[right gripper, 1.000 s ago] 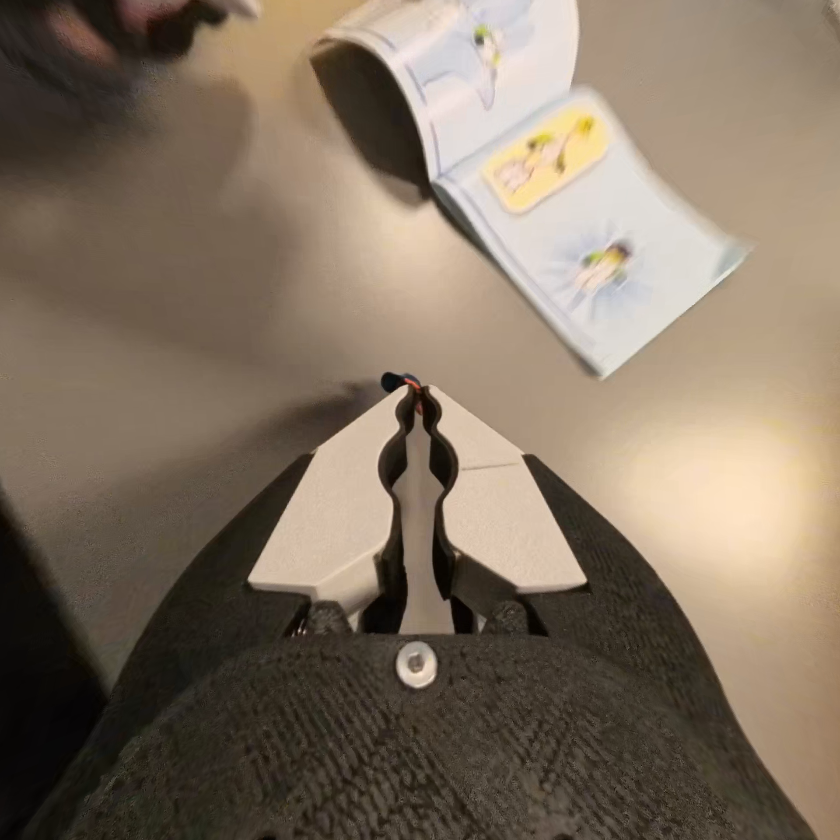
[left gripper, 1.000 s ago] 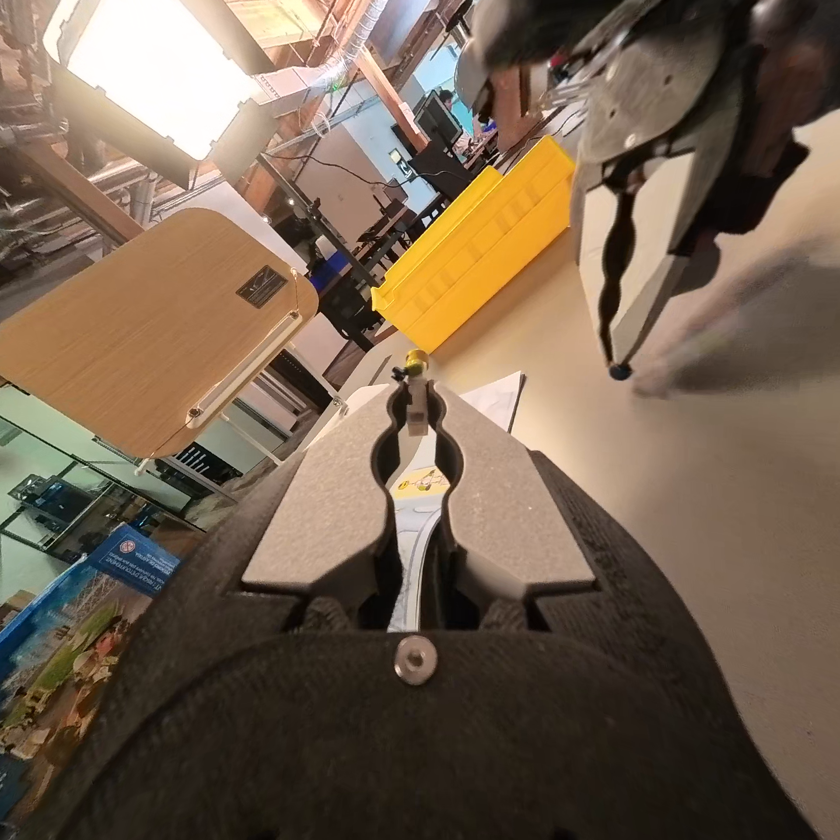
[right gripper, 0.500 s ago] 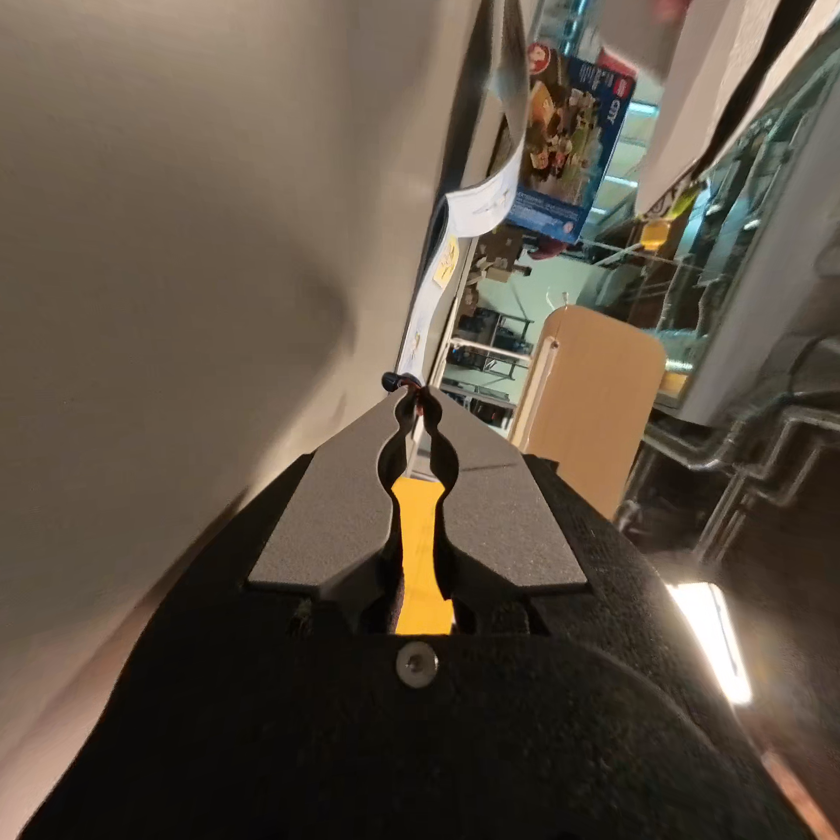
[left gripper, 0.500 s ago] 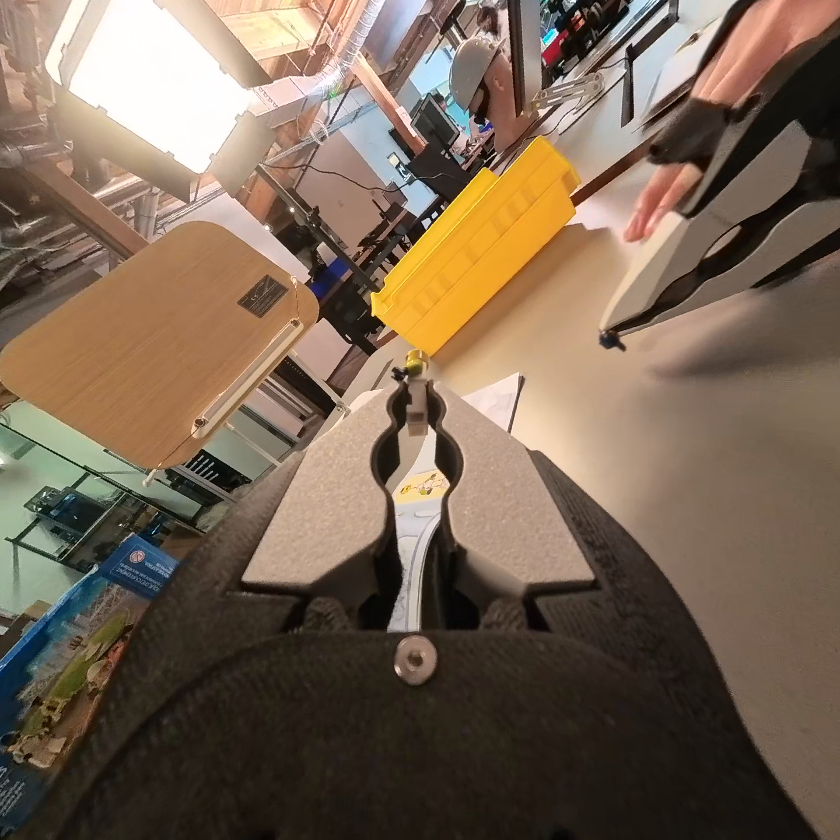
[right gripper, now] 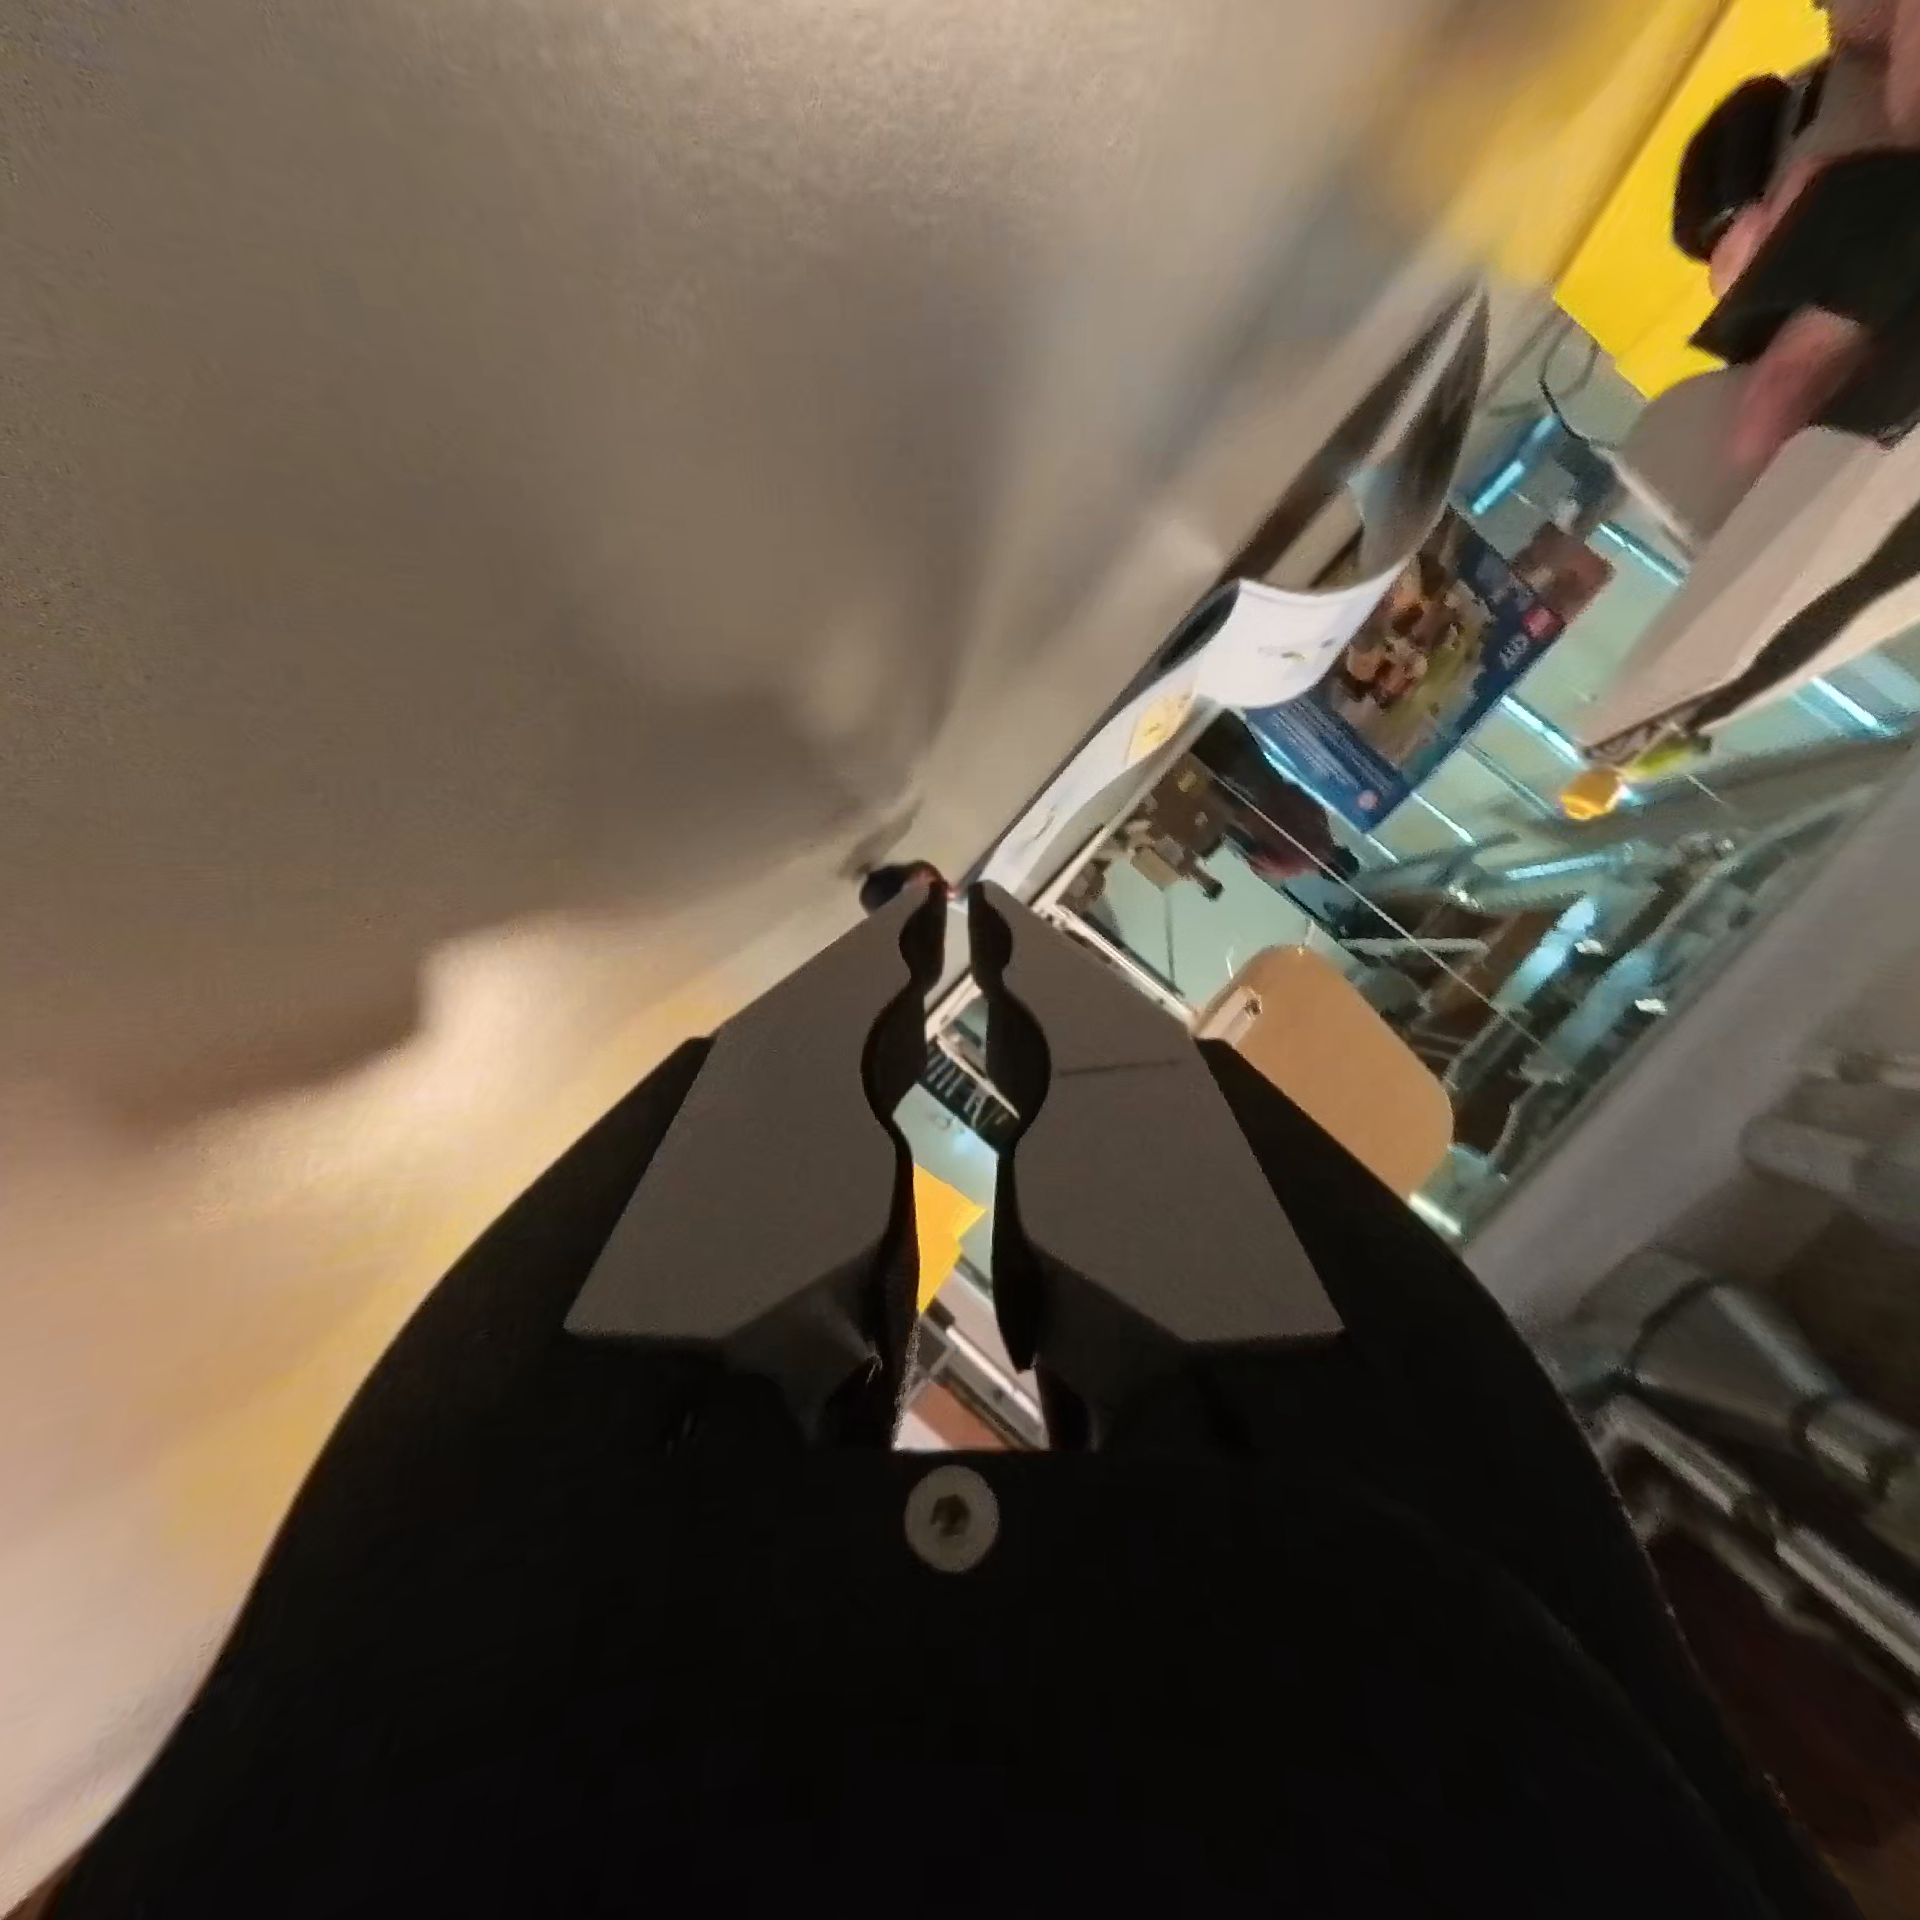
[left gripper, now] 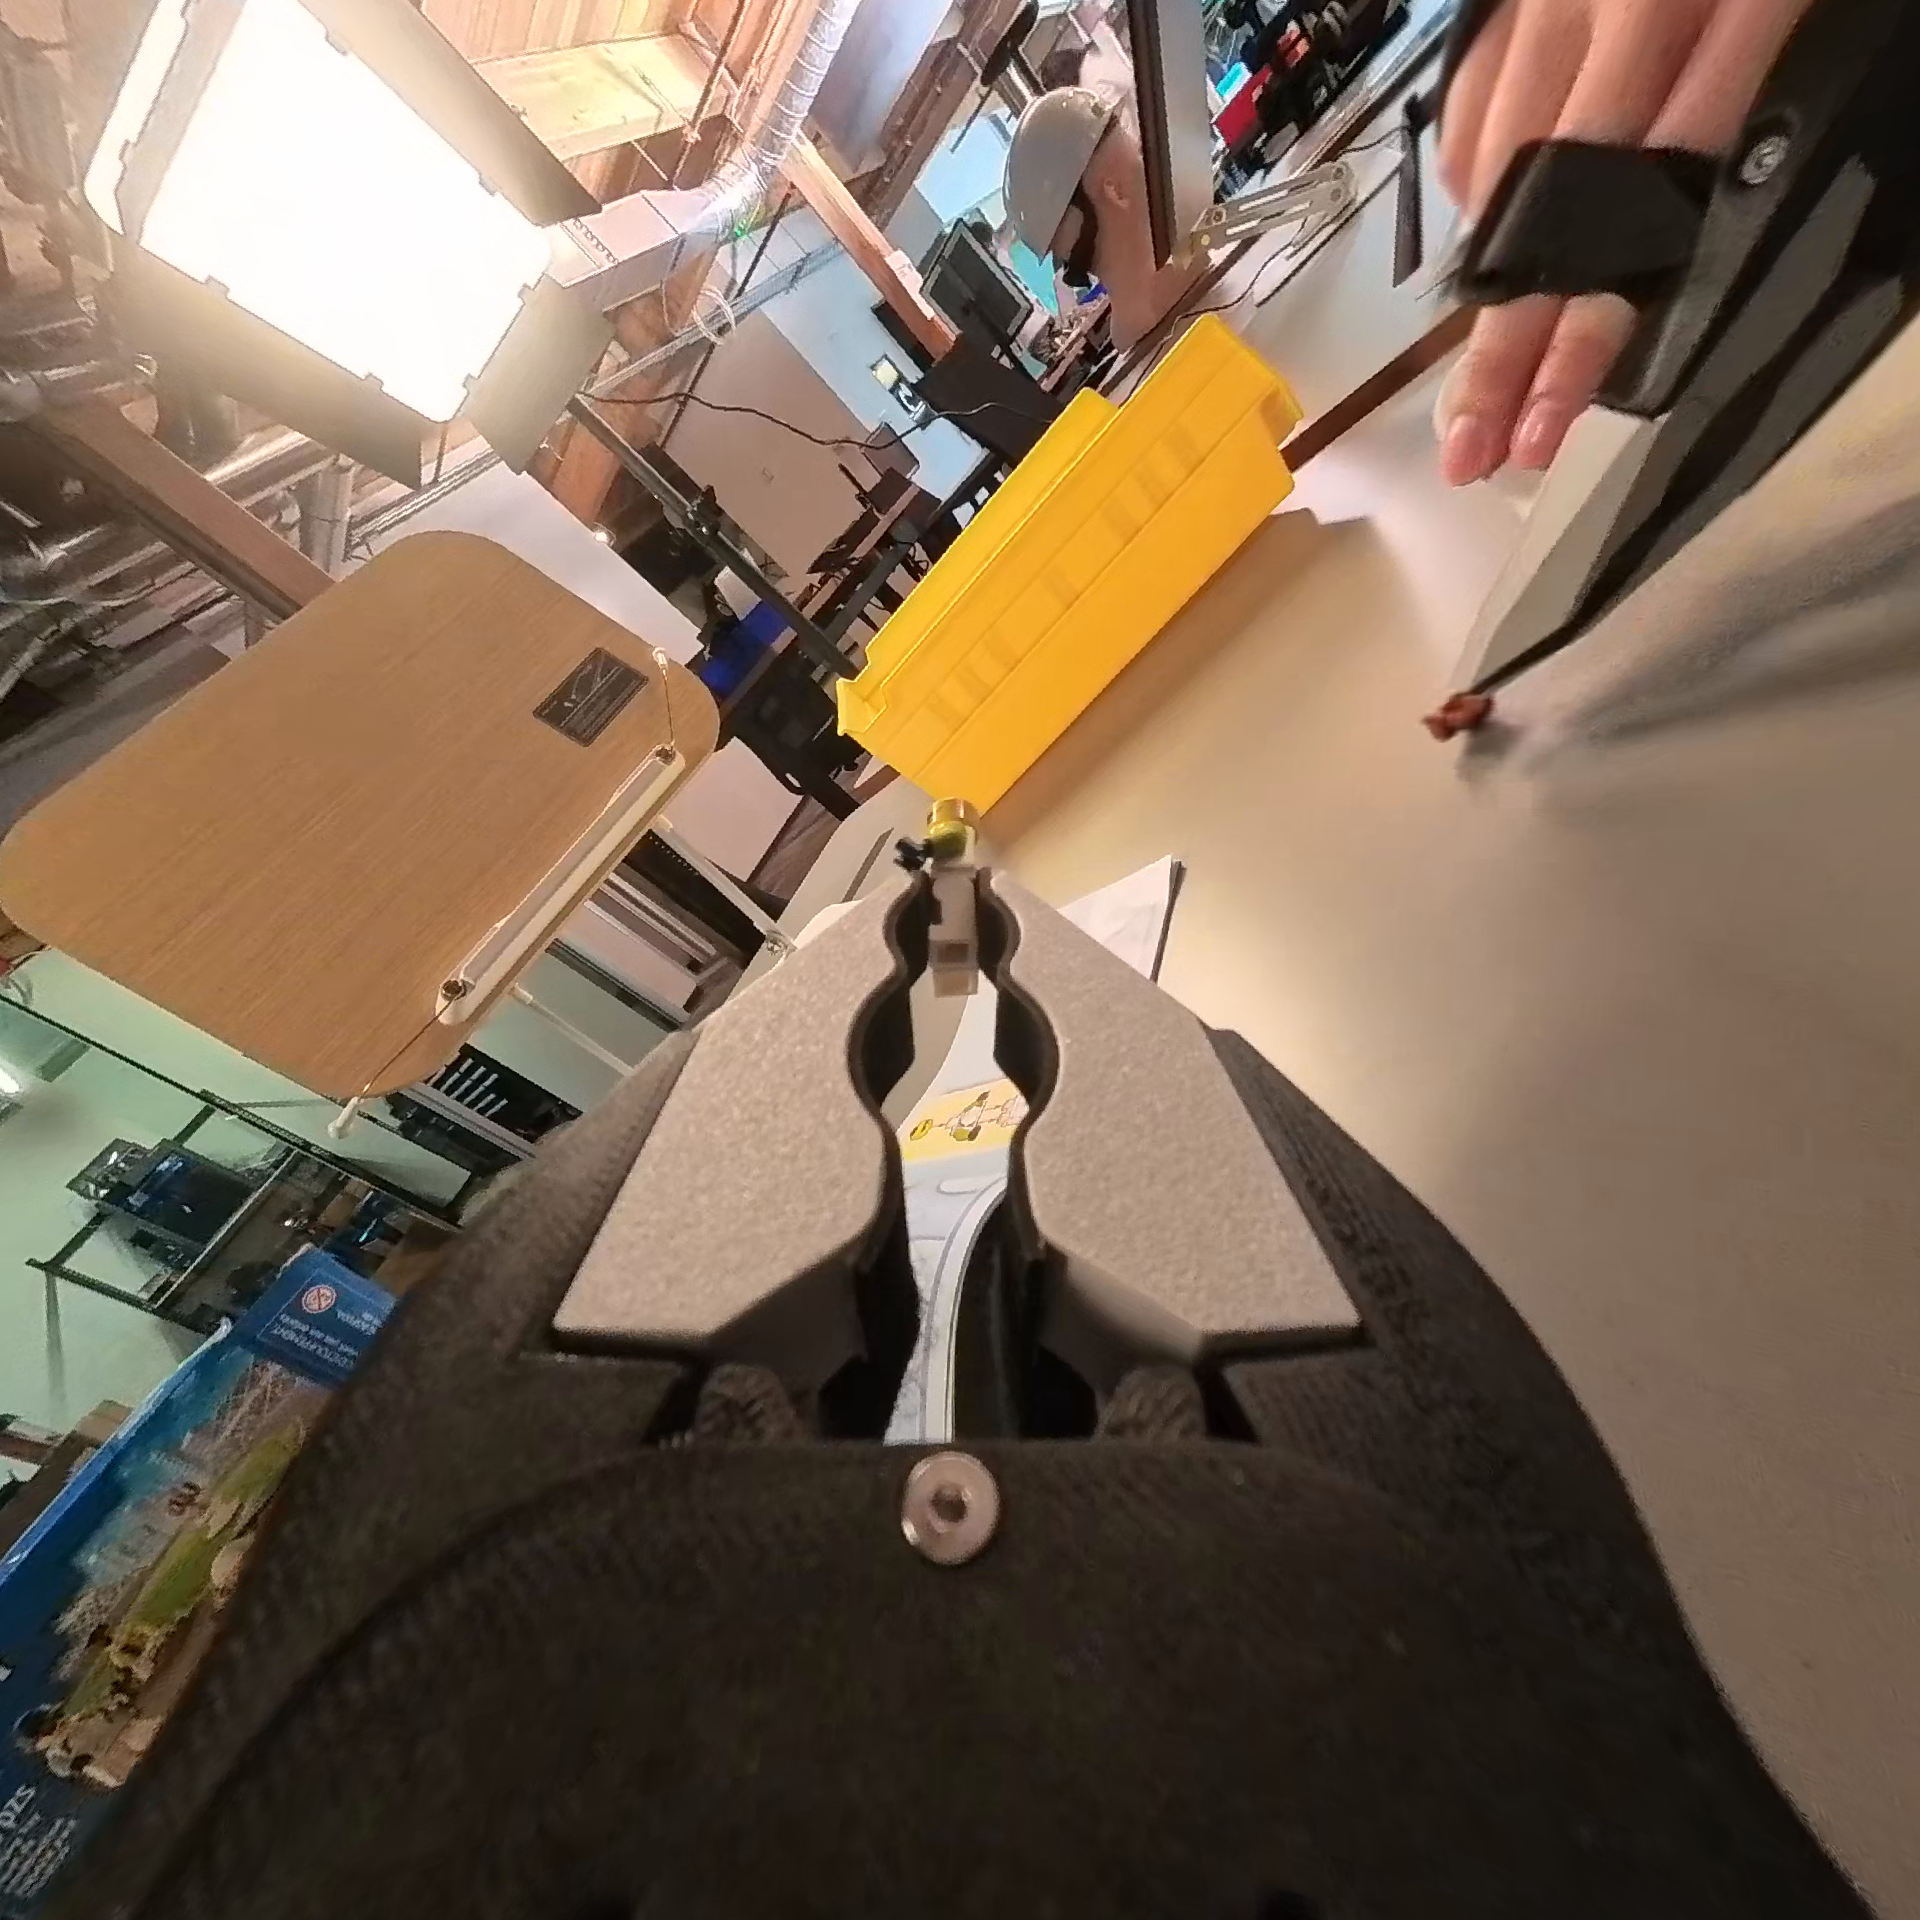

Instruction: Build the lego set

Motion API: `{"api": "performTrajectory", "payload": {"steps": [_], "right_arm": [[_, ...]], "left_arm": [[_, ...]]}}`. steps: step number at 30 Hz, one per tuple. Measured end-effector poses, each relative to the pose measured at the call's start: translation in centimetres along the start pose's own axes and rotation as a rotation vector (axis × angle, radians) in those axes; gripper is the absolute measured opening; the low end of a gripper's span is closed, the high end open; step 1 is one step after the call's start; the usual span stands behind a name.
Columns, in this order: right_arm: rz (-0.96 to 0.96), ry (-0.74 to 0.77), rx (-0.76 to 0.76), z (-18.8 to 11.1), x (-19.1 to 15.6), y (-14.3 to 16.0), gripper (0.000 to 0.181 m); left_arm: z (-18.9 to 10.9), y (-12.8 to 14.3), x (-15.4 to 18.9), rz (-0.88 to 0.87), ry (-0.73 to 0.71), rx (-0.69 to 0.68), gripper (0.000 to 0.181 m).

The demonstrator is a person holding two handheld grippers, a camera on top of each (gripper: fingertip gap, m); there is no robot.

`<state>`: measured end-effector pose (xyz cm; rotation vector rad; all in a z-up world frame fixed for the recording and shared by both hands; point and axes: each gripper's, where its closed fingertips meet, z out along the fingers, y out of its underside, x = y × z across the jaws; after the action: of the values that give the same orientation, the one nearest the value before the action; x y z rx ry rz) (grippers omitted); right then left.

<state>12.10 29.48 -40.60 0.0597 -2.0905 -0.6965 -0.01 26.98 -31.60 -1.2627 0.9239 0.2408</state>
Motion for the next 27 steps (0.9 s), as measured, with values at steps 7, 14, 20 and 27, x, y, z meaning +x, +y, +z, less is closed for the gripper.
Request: {"api": "performTrajectory", "payload": {"steps": [7,14,20,27], "right_arm": [[0.132,-0.151,0.067,-0.9,-1.3,0.8,0.007],[1.340,-0.561,-0.022,-0.7,-3.2,2.0,0.019],[1.925,-0.586,0.053,0.2,-3.5,2.8,0.030],[2.547,-0.693,0.296,0.8,-2.0,3.8,0.016]], "left_arm": [[0.0,-0.1,0.1,0.006,0.003,-0.001,0.006],[0.1,-0.1,0.4,0.016,0.014,-0.003,0.006],[0.2,-0.1,0.9,0.023,0.035,-0.006,0.006],[0.4,0.1,1.2,0.019,0.053,-0.011,0.006]]}}
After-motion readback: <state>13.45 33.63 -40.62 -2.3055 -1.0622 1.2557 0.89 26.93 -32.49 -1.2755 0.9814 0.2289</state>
